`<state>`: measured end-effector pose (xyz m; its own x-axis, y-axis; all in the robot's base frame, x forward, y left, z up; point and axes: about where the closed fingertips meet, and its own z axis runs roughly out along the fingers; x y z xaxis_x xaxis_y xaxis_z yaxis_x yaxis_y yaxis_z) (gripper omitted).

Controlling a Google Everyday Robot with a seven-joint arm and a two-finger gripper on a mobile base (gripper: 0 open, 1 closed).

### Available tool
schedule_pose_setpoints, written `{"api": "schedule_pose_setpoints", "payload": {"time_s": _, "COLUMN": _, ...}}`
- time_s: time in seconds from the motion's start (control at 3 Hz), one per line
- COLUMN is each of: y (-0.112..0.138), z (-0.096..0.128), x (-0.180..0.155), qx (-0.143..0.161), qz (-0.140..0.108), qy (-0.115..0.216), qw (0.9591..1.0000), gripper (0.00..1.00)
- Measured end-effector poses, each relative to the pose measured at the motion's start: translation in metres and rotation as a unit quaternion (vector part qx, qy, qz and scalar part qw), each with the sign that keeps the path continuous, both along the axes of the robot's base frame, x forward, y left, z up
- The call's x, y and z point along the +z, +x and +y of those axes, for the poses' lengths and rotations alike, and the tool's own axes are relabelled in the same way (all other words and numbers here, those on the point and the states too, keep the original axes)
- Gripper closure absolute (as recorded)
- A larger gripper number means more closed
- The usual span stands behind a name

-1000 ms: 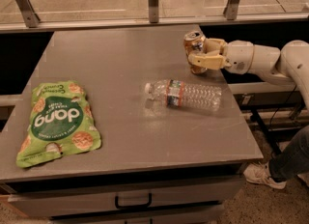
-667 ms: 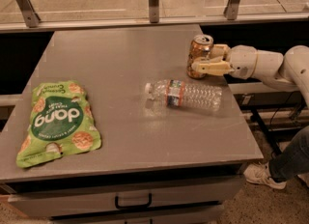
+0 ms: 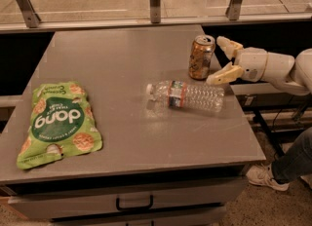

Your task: Place orange can upright

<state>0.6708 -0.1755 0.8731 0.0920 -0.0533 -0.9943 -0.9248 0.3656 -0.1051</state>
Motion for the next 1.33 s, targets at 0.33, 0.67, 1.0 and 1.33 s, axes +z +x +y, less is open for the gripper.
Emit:
{"api": "schedule_pose_setpoints", "payload": {"time_s": 0.33, "y": 0.006, "z": -0.036, "x": 0.032, "qx": -0.044, "qz": -0.020, "qy": -0.056, "qw": 0.9973, "gripper": 0.00}}
{"api": "schedule_pose_setpoints", "payload": {"time_s": 0.67, "y": 0.002, "z": -0.097, "x": 0.106, "qx": -0.125, "qz": -0.074, "qy": -0.163, "qw": 0.9758, "gripper": 0.00}}
{"api": "schedule_pose_setpoints", "payload": {"time_s": 1.0, "y": -0.023, "z": -0.132, "x": 0.211, "qx": -0.208, "qz": -0.148, "qy": -0.281, "qw": 0.9252, "gripper": 0.00}}
{"api": "schedule_pose_setpoints", "payload": {"time_s": 1.33, "y": -0.035, "z": -0.134, "x": 0.233, "qx": -0.219, "qz": -0.162, "qy": -0.304, "qw": 0.9128, "gripper": 0.00}}
